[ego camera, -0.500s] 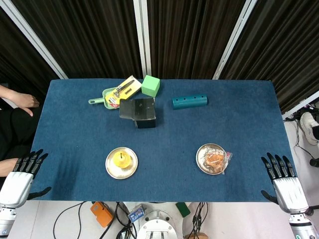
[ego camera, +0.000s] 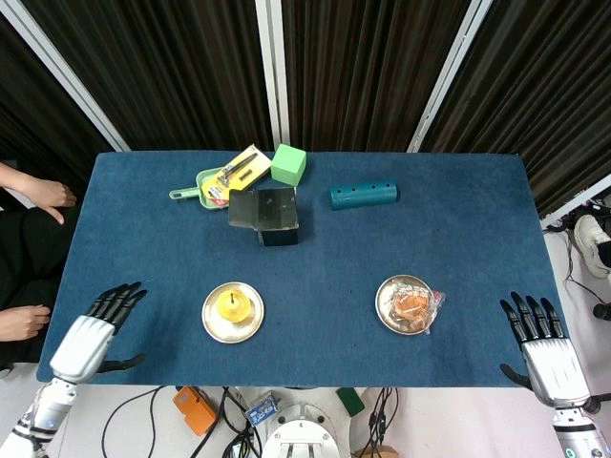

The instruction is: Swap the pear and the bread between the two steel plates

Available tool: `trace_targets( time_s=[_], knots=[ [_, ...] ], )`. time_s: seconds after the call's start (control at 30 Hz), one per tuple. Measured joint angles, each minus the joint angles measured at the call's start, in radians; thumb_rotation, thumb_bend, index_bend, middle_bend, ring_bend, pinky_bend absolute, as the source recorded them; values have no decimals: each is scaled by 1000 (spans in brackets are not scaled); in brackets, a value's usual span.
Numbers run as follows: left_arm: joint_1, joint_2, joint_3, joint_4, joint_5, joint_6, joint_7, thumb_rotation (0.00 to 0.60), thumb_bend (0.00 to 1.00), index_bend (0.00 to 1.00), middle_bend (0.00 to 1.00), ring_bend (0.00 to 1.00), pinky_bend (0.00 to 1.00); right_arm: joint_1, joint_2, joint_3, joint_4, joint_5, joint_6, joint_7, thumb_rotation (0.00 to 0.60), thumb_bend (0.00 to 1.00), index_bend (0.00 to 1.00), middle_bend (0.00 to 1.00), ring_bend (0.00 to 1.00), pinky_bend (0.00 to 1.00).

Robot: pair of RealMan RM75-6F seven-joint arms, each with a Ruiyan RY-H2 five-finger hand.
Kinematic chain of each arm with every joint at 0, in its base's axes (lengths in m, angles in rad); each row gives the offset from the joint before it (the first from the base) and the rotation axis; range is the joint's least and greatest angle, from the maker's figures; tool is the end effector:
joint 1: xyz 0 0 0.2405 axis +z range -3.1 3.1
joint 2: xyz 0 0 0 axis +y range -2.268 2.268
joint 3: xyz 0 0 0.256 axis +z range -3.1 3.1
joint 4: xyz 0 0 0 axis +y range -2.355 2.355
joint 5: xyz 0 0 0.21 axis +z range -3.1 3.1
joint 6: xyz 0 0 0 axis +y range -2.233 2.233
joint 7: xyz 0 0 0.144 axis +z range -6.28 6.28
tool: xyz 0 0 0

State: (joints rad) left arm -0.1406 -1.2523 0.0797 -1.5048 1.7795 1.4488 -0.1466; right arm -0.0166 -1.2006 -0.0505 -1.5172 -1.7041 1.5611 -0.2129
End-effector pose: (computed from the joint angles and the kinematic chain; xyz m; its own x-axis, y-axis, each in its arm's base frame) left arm -0.2843 0.1626 0.0888 0.2835 0.1883 0.9403 0.9248 -0.3133 -0.2161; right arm -0.3128 -0.1267 0.1261 0.5933 -0.0399 0.8040 -0.8007 -0.1318 0.5843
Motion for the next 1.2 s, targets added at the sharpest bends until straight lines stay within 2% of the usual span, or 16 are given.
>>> trace_targets(
  time_s=[0.2,0.37,0.6,0.7,0.87,1.0,1.2],
  knots=[
    [-95,-65,-43,-103,-79,-176,27,600,86,37,8,14,170,7,-2,6,-7,19,-20,-12,599,145,0,0,0,0],
    [-155,-157,-88,-140,-170,-277,170,600,82,37,9,16,170,13,-1,10,-9,36,-38,-14,600,145,0,0,0,0],
    [-200,-339,-130,-70,-265,-308,427,600,82,47,54,62,170,12,3,7,-10,33,-33,-8,599,146,0,0,0,0],
    [-214,-410,-139,-28,-299,-310,482,600,82,95,98,100,170,11,5,7,-10,33,-30,-5,600,145,0,0,0,0],
    [-227,-456,-151,4,-326,-296,523,600,91,157,160,155,175,11,7,5,-9,28,-26,0,600,145,0,0,0,0],
    [-230,-470,-157,25,-344,-285,536,600,113,198,196,207,229,10,10,5,-8,27,-21,5,599,145,0,0,0,0],
    [-229,-479,-164,48,-361,-256,554,600,236,300,329,373,475,9,12,6,-8,29,-20,8,599,145,0,0,0,0]
  ],
)
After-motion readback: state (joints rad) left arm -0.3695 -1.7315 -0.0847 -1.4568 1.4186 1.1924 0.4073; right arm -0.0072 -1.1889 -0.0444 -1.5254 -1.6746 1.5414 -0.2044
